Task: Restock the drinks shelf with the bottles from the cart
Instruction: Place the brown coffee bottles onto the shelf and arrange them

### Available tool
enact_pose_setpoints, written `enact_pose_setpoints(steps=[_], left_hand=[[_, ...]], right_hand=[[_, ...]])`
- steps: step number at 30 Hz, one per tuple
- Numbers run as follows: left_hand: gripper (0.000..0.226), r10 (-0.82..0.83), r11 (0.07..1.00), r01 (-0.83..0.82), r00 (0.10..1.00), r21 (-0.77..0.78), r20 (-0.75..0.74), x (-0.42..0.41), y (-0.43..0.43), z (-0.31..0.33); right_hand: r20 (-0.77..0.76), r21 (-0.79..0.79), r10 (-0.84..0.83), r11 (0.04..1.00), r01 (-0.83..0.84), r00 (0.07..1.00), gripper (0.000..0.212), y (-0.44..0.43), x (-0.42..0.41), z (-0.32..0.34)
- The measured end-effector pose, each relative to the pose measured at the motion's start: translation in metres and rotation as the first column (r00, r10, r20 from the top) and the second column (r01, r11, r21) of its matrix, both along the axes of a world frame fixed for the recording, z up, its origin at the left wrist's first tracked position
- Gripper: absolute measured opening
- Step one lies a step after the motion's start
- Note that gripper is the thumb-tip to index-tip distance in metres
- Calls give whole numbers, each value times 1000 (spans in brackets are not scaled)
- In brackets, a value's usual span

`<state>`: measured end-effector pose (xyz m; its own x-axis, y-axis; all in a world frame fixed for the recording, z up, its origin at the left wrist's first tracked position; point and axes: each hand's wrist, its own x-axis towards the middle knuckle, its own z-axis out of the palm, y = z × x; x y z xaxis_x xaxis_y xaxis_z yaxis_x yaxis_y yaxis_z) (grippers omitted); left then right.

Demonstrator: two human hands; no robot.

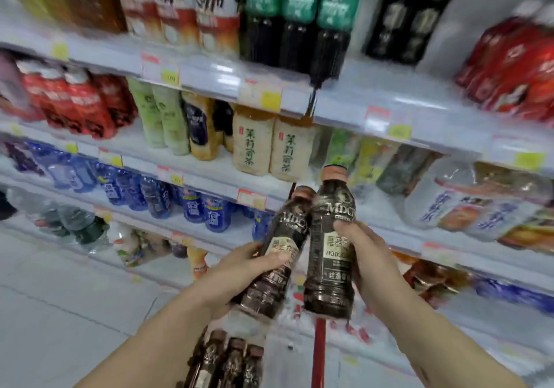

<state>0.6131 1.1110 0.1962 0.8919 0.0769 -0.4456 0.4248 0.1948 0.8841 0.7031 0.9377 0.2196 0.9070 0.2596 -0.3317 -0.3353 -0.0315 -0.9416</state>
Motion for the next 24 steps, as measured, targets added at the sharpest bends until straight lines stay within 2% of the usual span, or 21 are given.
enact_pose_setpoints(steps=[2, 3, 6, 10, 13, 17, 20, 24], left_hand=[[42, -1, 1000, 1, 998, -10, 66, 8, -21, 40], [45, -13, 1000, 14, 996, -8, 92, 12, -31, 59], [49, -73, 997, 73, 981, 5, 180, 20, -55, 105], [54, -118, 993, 121, 970, 1, 214, 37, -82, 155], [51, -44, 996, 57, 981, -63, 187, 62, -95, 186], [33, 23, 987, 1, 990, -164, 141, 100, -98, 218], [29, 79, 987, -54, 984, -152, 160, 130, -91, 234], [34, 169, 972, -137, 973, -192, 160, 173, -76, 239]], right_hand=[[30, 48, -15, 999, 13, 999, 42, -20, 6, 36], [53, 75, -20, 997, 16, 998, 45, -30, 9, 53], [135, 144, -33, 989, 14, 990, 25, -57, 14, 101], [169, 182, -16, 983, -15, 986, 31, -82, 27, 151], [130, 200, -29, 980, 3, 991, 36, -86, 45, 179], [49, 251, -46, 967, 32, 998, 39, -80, 77, 205], [17, 222, -4, 975, 0, 1000, 41, -70, 102, 217], [74, 167, -70, 984, 57, 995, 31, -54, 138, 230]])
